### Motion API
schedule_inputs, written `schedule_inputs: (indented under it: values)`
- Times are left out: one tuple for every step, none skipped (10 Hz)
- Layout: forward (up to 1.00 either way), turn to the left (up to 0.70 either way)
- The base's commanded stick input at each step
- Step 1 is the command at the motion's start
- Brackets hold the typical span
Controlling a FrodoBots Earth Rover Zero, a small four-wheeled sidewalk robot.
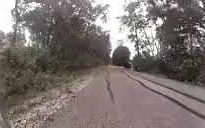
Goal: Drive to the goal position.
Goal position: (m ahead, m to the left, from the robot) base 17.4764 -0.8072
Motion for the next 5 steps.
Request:
schedule_inputs:
  values:
    - [0.7, 0.0]
    - [0.7, 0.0]
    - [0.7, 0.0]
    - [0.7, 0.0]
    - [0.7, 0.0]
